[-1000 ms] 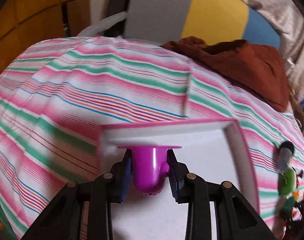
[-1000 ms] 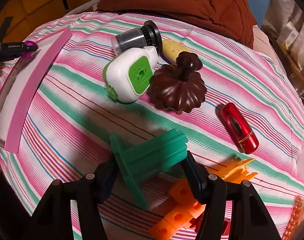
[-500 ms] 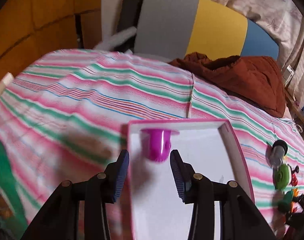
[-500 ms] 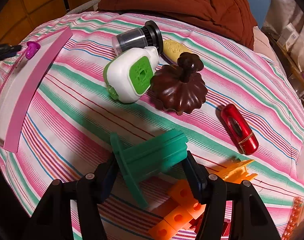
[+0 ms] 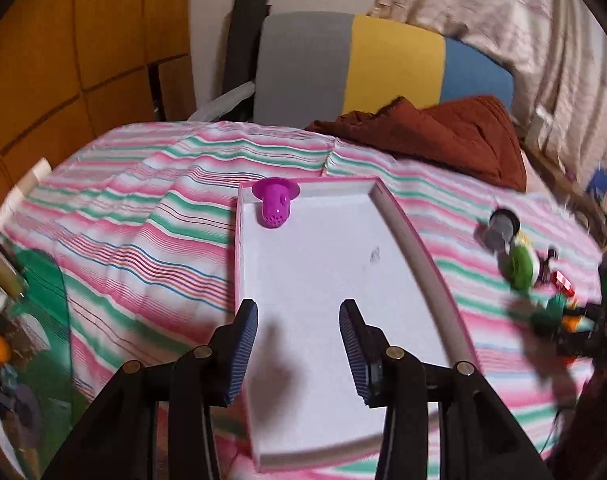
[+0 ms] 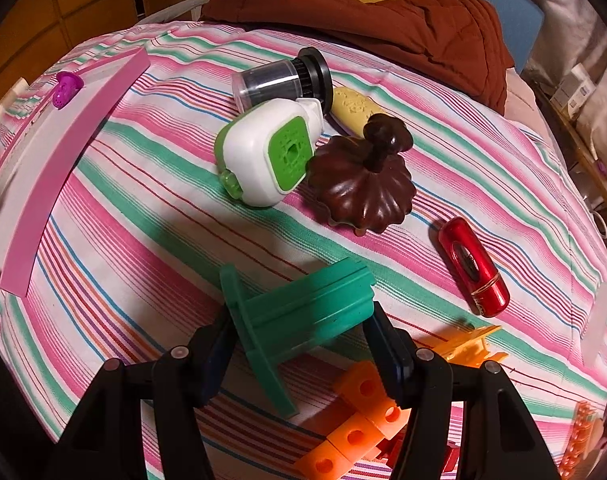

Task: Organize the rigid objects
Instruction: 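Carry the purple piece into the white tray and open the left tool, then carry the green comb piece into the tray and open the right tool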

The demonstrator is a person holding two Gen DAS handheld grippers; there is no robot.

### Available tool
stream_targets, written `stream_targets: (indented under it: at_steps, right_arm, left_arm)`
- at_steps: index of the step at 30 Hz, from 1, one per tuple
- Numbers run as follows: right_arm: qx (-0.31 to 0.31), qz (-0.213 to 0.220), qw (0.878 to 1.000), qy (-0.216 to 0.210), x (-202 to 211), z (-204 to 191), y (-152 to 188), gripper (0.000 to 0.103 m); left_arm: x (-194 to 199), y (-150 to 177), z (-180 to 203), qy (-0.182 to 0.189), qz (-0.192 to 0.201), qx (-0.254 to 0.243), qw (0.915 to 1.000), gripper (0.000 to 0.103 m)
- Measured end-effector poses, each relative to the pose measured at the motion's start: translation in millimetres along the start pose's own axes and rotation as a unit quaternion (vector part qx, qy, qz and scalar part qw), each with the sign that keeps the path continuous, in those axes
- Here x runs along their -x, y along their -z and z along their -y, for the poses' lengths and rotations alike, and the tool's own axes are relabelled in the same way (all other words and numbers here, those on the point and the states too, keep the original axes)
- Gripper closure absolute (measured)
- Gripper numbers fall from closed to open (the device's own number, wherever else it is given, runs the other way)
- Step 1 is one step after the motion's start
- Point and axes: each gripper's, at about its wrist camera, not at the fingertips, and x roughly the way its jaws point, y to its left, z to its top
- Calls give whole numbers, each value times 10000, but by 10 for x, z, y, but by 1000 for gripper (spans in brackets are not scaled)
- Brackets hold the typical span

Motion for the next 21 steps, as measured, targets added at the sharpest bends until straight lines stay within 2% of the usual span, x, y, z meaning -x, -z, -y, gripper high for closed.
stream_targets:
  at_steps: [6,10,15,21]
  right_arm:
    - [12,-14,10000,71,12,-48,14,40]
    - [-54,-98,9999,-25,18,-76,22,41]
    - [79,-204,9996,-159,79,-268,36,41]
    - [325,-312,9982,-390,151,-606,47,41]
  left_arm:
    - [70,131,13,-62,-50,-120,9999,60]
    - [139,170,6,-74,6,-247,9997,60]
    - [116,211,-83,3,-121,-102,9999,60]
    - [134,266,-141,-10,-76,-94,9999,60]
